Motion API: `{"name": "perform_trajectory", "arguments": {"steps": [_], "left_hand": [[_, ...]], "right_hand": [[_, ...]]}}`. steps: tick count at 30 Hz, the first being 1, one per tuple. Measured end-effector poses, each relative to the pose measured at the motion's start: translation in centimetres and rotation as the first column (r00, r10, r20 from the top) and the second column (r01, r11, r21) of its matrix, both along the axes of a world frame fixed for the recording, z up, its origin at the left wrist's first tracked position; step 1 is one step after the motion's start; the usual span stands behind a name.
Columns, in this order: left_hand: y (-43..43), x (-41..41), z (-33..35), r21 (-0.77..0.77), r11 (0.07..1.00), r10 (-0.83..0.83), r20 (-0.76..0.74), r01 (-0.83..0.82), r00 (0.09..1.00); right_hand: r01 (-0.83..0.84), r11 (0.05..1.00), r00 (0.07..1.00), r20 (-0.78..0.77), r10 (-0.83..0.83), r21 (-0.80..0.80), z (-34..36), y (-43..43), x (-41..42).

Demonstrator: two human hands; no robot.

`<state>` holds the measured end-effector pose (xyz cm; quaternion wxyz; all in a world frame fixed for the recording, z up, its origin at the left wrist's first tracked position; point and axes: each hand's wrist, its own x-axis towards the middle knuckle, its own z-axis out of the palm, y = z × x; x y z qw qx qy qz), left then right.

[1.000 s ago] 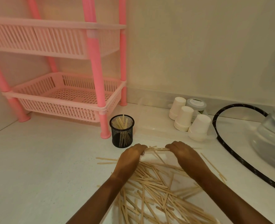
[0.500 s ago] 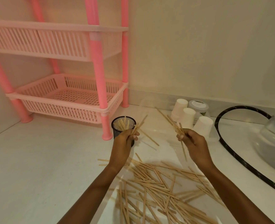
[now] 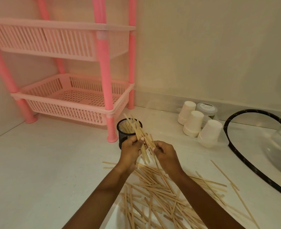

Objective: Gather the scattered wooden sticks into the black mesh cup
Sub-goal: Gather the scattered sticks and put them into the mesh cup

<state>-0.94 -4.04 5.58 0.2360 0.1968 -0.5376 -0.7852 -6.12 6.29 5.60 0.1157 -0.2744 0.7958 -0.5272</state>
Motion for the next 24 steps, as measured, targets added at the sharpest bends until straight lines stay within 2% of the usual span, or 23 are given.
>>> {"name": "perform_trajectory", "arguments": {"steps": [3,5,8,11,15,18,21,24], "left_hand": [[-0.2,0.2,0.3,0.140,0.990,0.002,-0.007,-0.001,1.000],[-0.5,0.2,0.9,0.149,0.988,0.027,-0.003,-0.026,1.000],[-1.4,-0.1,2.6,0.068,0.994,0.086,-0.029,-0.084,0.996],[-2.9,-1.0,4.7,-0.117,0.974,0.184,-0.081,-0.193,0.980],[-4.8,-2.6,6.2,-0.361,0.871,0.290,-0.168,-0.332,0.942],[-6.0,-3.4,5.9,-0.492,0.784,0.329,-0.186,-0.378,0.926],[-6.7,-4.0,4.6,-0.545,0.761,0.316,-0.162,-0.352,0.935],[-6.8,-4.3,3.0,-0.515,0.797,0.311,-0.096,-0.314,0.946]], "right_hand": [[0.021,0.999,0.996,0.083,-0.018,-0.042,0.4,-0.2,-0.2],[0.064,0.990,0.985,0.167,-0.043,-0.123,1.0,-0.4,-0.6],[0.116,0.955,0.951,0.308,-0.027,-0.273,2.8,-1.3,-1.6],[0.123,0.925,0.952,0.304,-0.009,-0.360,5.0,-3.1,-2.4],[0.142,0.880,0.966,0.258,-0.023,-0.454,7.3,-6.2,-3.0],[0.157,0.858,0.969,0.246,-0.038,-0.488,7.8,-8.2,-3.3],[0.155,0.858,0.973,0.227,-0.047,-0.490,7.1,-9.6,-3.6],[0.167,0.891,0.971,0.227,-0.074,-0.423,5.1,-10.6,-3.7]]}}
